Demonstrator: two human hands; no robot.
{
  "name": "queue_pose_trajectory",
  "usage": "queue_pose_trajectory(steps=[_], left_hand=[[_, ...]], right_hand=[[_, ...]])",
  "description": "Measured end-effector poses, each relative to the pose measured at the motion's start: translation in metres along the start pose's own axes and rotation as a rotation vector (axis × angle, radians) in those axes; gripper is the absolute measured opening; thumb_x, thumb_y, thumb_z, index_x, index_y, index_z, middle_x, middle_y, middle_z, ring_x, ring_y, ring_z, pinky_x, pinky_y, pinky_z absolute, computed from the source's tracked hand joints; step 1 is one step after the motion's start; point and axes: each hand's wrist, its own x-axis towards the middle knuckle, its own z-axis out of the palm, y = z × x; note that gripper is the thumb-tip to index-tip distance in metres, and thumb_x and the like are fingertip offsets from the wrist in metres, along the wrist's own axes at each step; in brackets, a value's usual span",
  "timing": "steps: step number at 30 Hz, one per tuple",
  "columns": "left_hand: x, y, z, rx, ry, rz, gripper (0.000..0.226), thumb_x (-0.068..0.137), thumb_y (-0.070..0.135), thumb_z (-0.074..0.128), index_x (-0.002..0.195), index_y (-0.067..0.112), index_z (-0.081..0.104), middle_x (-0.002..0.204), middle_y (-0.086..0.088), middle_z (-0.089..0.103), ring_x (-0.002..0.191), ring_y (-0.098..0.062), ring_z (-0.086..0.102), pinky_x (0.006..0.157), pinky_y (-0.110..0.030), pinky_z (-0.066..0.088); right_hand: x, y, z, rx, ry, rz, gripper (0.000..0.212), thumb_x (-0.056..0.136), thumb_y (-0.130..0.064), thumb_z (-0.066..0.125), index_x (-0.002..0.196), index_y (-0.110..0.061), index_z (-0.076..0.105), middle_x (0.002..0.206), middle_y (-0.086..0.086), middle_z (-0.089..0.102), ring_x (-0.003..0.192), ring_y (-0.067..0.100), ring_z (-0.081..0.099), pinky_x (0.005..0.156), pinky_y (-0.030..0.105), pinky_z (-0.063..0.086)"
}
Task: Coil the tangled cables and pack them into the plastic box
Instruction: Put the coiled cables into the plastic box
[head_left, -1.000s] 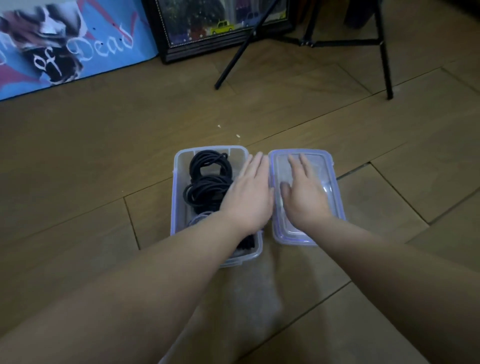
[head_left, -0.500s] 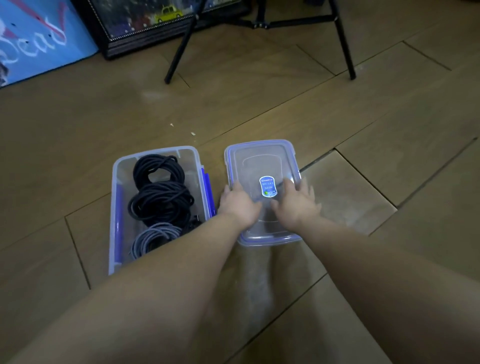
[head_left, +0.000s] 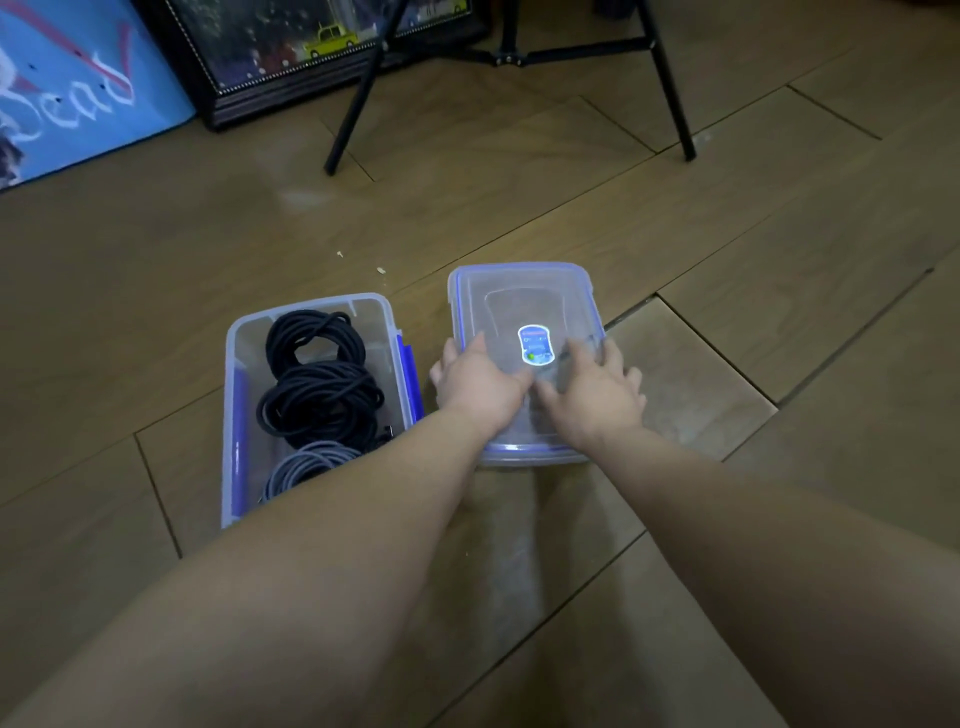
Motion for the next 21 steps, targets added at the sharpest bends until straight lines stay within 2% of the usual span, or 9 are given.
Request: queue_pose_trajectory(steps=[3, 7, 11, 14, 18, 21], left_hand=[[-0.003, 0.02, -0.018, 0.017, 0.068, 0.054, 0.075, 0.089, 0.041, 0.063, 0.153, 0.019, 0.029, 0.162, -0.011, 0.012, 0.146, -0.035, 0.017, 0.117, -0.034, 0.019], [-0.015, 0.012, -0.067, 0.067, 0.166, 0.055, 0.073, 0.092, 0.037, 0.059, 0.154, 0.019, 0.026, 0.163, -0.014, 0.01, 0.148, -0.036, 0.015, 0.121, -0.037, 0.016], [-0.042, -0.037, -0.122, 0.084, 0.237, 0.029, 0.066, 0.091, 0.03, 0.06, 0.15, 0.018, 0.033, 0.162, -0.014, 0.015, 0.147, -0.035, 0.02, 0.119, -0.038, 0.021], [-0.061, -0.078, -0.151, 0.125, 0.245, -0.009, 0.071, 0.091, 0.027, 0.061, 0.153, 0.018, 0.028, 0.162, -0.015, 0.016, 0.148, -0.033, 0.018, 0.12, -0.034, 0.017], [-0.077, -0.114, -0.164, 0.093, 0.21, -0.055, 0.07, 0.093, 0.024, 0.059, 0.154, 0.019, 0.026, 0.163, -0.014, 0.012, 0.149, -0.032, 0.014, 0.118, -0.033, 0.016], [-0.079, -0.133, -0.161, 0.085, 0.165, -0.05, 0.067, 0.092, 0.021, 0.058, 0.152, 0.023, 0.03, 0.16, -0.013, 0.019, 0.148, -0.029, 0.017, 0.116, -0.032, 0.019]], right_hand=[[-0.003, -0.013, -0.018, 0.04, 0.087, -0.019, 0.054, 0.09, -0.055, 0.053, 0.137, -0.032, 0.04, 0.16, 0.004, 0.011, 0.13, 0.037, 0.028, 0.104, 0.045, 0.028], [-0.022, -0.053, -0.027, 0.079, 0.129, -0.125, 0.058, 0.092, -0.05, 0.055, 0.144, -0.033, 0.036, 0.159, 0.004, 0.012, 0.133, 0.036, 0.025, 0.108, 0.045, 0.027], [-0.059, -0.099, -0.007, 0.061, 0.067, -0.26, 0.059, 0.092, -0.05, 0.054, 0.145, -0.035, 0.034, 0.16, 0.006, 0.011, 0.129, 0.037, 0.028, 0.109, 0.043, 0.027], [-0.085, -0.124, 0.013, 0.03, -0.013, -0.324, 0.06, 0.092, -0.051, 0.054, 0.146, -0.035, 0.033, 0.16, 0.006, 0.008, 0.125, 0.037, 0.029, 0.107, 0.042, 0.029], [-0.103, -0.138, 0.034, -0.027, -0.075, -0.376, 0.059, 0.092, -0.051, 0.054, 0.145, -0.035, 0.033, 0.159, 0.005, 0.009, 0.12, 0.036, 0.031, 0.106, 0.041, 0.03], [-0.106, -0.138, 0.044, -0.079, -0.126, -0.363, 0.063, 0.092, -0.053, 0.053, 0.148, -0.035, 0.03, 0.159, 0.004, 0.008, 0.121, 0.035, 0.031, 0.107, 0.039, 0.03]])
